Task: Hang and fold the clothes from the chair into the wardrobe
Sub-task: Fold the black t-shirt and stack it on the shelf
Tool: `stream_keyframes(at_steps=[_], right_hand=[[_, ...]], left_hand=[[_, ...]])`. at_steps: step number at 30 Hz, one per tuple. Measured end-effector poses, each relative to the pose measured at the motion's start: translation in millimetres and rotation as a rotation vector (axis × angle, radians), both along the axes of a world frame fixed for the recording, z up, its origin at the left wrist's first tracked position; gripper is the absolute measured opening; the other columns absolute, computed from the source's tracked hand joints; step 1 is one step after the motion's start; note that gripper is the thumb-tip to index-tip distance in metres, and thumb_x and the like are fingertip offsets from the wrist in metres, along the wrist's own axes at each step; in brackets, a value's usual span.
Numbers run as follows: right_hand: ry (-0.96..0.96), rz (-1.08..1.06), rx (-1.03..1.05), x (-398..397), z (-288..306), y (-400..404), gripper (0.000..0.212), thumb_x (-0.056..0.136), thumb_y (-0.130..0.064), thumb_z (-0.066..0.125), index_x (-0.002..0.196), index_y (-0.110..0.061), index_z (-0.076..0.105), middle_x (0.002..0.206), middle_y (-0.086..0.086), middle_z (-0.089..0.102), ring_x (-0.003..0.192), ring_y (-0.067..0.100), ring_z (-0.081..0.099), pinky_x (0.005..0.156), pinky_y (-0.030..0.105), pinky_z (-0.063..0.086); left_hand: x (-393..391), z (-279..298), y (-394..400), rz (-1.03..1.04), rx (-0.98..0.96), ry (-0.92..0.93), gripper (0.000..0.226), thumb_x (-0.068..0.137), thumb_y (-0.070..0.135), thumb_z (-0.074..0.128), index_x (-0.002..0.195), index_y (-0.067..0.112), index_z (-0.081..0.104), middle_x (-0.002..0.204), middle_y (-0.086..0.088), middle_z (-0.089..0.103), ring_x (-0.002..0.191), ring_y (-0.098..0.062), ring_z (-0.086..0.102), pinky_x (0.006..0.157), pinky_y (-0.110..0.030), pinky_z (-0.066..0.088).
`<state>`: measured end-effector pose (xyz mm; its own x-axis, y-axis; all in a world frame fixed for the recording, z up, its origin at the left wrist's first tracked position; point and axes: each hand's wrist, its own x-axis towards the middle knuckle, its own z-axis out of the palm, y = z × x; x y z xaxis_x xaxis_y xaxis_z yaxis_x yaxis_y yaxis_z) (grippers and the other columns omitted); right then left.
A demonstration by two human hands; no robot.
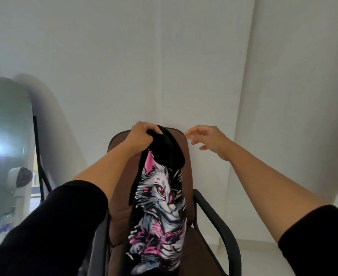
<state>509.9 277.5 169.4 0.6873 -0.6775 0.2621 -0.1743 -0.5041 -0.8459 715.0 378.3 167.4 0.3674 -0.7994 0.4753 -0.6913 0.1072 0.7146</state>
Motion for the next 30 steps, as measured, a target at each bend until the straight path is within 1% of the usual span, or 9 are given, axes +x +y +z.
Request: stream_keyframes(at_steps=[3,6,10,13,16,19,21,27,30], right_hand=[[0.026,0.085,-0.011,6.2,-6.8,9.6,0.007,0.086,-0.025,0.067,0.092,-0.028,0.069,0.1,-0.003,0.066,0.09,0.011,0.061,0.081,0.028,0.049],[0.011,0.128,-0.001,18.1,-10.2,17.8,0.022,0.082,-0.026,0.071,0.102,-0.021,0.065,0.096,-0.004,0.069,0.084,0.01,0.065,0.081,0.03,0.051],[-0.02,0.133,-0.073,32.6,-16.5,24.5,0.024,0.082,-0.01,0.07,0.101,-0.013,0.056,0.085,0.001,0.069,0.073,0.009,0.065,0.07,0.025,0.05],[-0.063,0.102,-0.069,34.4,-20.7,20.7,0.021,0.084,-0.002,0.065,0.093,-0.015,0.051,0.081,0.002,0.064,0.074,0.015,0.061,0.074,0.031,0.053],[-0.178,0.006,-0.001,32.1,-22.4,12.5,0.023,0.088,0.003,0.055,0.081,-0.018,0.051,0.079,0.004,0.056,0.074,0.02,0.059,0.078,0.038,0.055],[-0.271,-0.062,0.056,25.0,-19.2,4.3,0.029,0.09,0.007,0.045,0.075,-0.016,0.055,0.069,0.008,0.05,0.063,0.019,0.056,0.074,0.035,0.055],[-0.218,-0.023,0.008,20.3,-15.3,2.0,0.03,0.09,0.005,0.045,0.077,-0.016,0.061,0.066,0.007,0.051,0.061,0.017,0.051,0.074,0.033,0.052],[-0.03,0.116,-0.156,34.1,-8.3,22.6,0.024,0.092,-0.006,0.052,0.092,-0.021,0.072,0.077,-0.003,0.06,0.067,0.009,0.052,0.061,0.012,0.045],[0.015,0.134,-0.296,42.9,-11.7,25.4,0.023,0.091,-0.011,0.057,0.104,-0.025,0.07,0.1,0.004,0.062,0.084,0.014,0.058,0.079,0.021,0.046]], left_hand=[[3.4,3.2,1.4,-0.004,0.002,-0.023,0.052,0.067,-0.023,0.037,0.068,0.019,0.068,0.075,0.002,0.067,0.077,-0.014,0.063,0.067,-0.015,0.053],[4.6,2.2,3.2,-0.059,-0.014,-0.036,0.058,0.064,-0.023,0.035,0.072,0.022,0.071,0.082,0.002,0.07,0.088,-0.016,0.065,0.078,-0.022,0.054],[7.4,-1.4,7.7,-0.087,-0.048,-0.029,0.06,0.068,-0.022,0.035,0.078,0.027,0.069,0.09,0.003,0.069,0.092,-0.015,0.065,0.083,-0.025,0.053],[8.8,-2.4,15.2,-0.067,-0.082,-0.033,0.045,0.083,-0.015,0.042,0.091,0.023,0.063,0.09,0.007,0.066,0.087,-0.009,0.063,0.076,-0.016,0.052],[14.9,-4.4,22.0,-0.04,-0.064,0.049,0.031,0.092,-0.004,0.047,0.103,0.025,0.053,0.086,-0.007,0.066,0.072,-0.02,0.062,0.065,-0.028,0.053],[25.3,-7.1,27.8,-0.011,-0.045,0.042,0.034,0.093,-0.002,0.046,0.099,0.031,0.047,0.08,-0.018,0.062,0.061,-0.025,0.054,0.055,-0.032,0.045],[29.0,-9.7,29.5,-0.006,-0.03,0.032,0.04,0.092,-0.006,0.041,0.097,0.033,0.045,0.074,-0.017,0.059,0.057,-0.024,0.05,0.053,-0.031,0.042],[15.3,-6.4,20.4,-0.083,0.013,0.017,0.043,0.089,-0.009,0.037,0.097,0.033,0.044,0.071,-0.017,0.058,0.059,-0.024,0.048,0.054,-0.032,0.041],[5.7,0.3,15.7,-0.109,0.016,0.013,0.04,0.089,-0.011,0.038,0.1,0.027,0.043,0.077,-0.018,0.064,0.061,-0.025,0.053,0.052,-0.029,0.045]])
